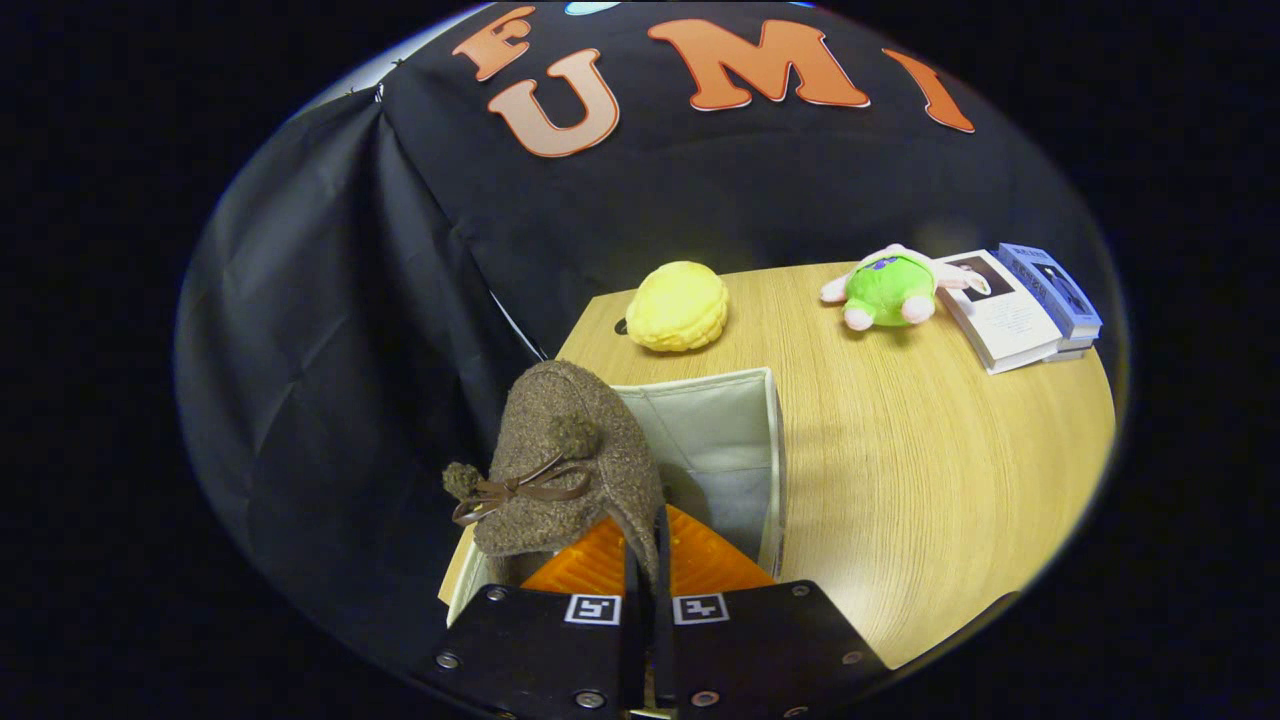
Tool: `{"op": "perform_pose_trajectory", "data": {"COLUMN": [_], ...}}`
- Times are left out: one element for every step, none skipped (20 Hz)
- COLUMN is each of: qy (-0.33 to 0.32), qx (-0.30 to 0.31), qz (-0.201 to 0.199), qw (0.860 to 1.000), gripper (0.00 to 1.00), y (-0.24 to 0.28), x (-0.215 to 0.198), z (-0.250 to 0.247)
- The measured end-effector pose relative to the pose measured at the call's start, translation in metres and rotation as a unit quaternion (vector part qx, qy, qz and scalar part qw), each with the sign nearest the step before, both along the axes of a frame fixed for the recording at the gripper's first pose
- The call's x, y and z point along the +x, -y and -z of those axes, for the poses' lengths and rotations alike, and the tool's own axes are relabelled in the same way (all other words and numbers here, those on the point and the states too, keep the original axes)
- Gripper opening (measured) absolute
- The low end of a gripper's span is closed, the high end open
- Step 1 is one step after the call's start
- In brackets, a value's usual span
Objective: Open the storage box then place both shoes into the box .Put the left shoe in first, then the right shoe, with the right side of both shoes facing outward in a uniform manner.
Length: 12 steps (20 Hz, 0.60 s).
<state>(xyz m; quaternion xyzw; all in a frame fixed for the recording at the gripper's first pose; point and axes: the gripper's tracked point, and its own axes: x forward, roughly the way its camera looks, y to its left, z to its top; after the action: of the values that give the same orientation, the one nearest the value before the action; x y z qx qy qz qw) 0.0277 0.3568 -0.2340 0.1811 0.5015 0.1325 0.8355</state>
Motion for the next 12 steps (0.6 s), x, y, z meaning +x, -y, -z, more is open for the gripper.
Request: {"op": "perform_pose_trajectory", "data": {"qy": [0.000, -0.002, -0.005, -0.009, -0.008, 0.003, 0.013, 0.025, 0.038, 0.054, 0.071, 0.089], "qx": [-0.010, -0.020, -0.023, -0.029, -0.027, -0.021, -0.019, -0.017, -0.016, -0.016, -0.018, -0.021], "qz": [0.005, 0.007, 0.009, 0.012, 0.012, 0.018, 0.026, 0.036, 0.043, 0.046, 0.047, 0.048], "qw": [1.000, 1.000, 1.000, 0.999, 1.000, 1.000, 0.999, 0.999, 0.998, 0.997, 0.996, 0.995], "gripper": [0.05, 0.07, 0.09, 0.19, 0.25, 0.35, 0.41, 0.51, 0.55, 0.62, 0.65, 0.71], "y": [0.002, 0.005, 0.005, 0.006, 0.008, 0.008, 0.012, 0.017, 0.021, 0.026, 0.032, 0.039], "x": [0.000, -0.001, -0.004, -0.007, -0.009, -0.007, -0.005, -0.002, 0.000, 0.002, 0.002, 0.001], "z": [0.003, 0.004, 0.005, 0.005, -0.001, -0.008, -0.015, -0.025, -0.035, -0.046, -0.058, -0.070]}}
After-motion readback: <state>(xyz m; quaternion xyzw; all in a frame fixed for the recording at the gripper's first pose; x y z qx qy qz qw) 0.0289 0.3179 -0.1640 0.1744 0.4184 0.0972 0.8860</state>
